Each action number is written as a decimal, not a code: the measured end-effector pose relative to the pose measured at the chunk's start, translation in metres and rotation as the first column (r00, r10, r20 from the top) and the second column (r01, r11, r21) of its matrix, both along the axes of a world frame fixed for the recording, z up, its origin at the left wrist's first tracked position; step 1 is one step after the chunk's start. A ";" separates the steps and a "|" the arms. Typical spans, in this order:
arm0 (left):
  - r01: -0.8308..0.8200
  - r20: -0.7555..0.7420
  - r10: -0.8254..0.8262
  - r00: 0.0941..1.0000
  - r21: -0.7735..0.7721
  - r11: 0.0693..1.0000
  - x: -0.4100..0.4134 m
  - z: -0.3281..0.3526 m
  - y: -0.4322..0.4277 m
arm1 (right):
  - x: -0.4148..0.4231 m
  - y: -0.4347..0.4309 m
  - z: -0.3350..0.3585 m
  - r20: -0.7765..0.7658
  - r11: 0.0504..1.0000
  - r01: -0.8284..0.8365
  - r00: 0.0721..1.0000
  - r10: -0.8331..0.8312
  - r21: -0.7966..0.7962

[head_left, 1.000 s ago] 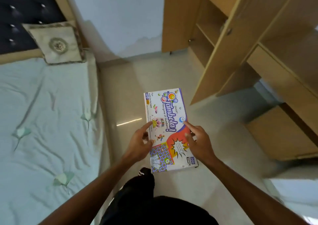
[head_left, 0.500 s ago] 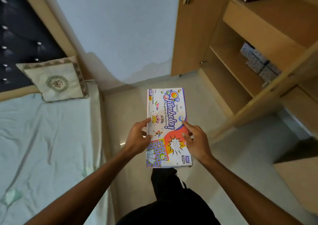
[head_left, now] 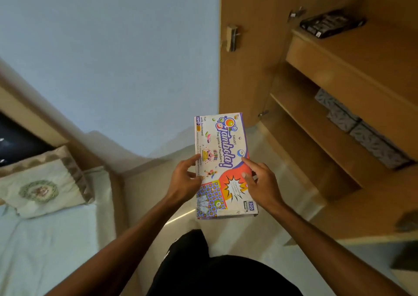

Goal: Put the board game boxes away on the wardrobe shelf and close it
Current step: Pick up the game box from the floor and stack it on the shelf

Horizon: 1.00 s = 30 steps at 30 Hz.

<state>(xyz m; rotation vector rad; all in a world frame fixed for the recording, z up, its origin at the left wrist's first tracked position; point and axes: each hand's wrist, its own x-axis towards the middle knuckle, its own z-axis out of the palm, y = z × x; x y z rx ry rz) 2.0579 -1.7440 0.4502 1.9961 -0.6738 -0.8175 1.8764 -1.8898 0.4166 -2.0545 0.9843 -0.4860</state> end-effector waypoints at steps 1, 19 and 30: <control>0.020 0.000 -0.020 1.000 -0.008 1.000 0.010 -0.001 -0.022 | 0.007 -0.017 -0.001 -0.004 1.000 0.020 1.000 -0.020 -0.004; 0.403 -0.159 -0.438 0.885 -0.208 0.891 0.093 0.024 -0.472 | 0.051 -0.351 0.016 0.115 0.829 0.557 0.828 -0.549 -0.052; 0.297 -0.047 -0.323 0.945 -0.290 0.910 0.076 0.055 -0.738 | 0.042 -0.624 0.051 0.249 0.861 0.509 0.834 -0.493 0.000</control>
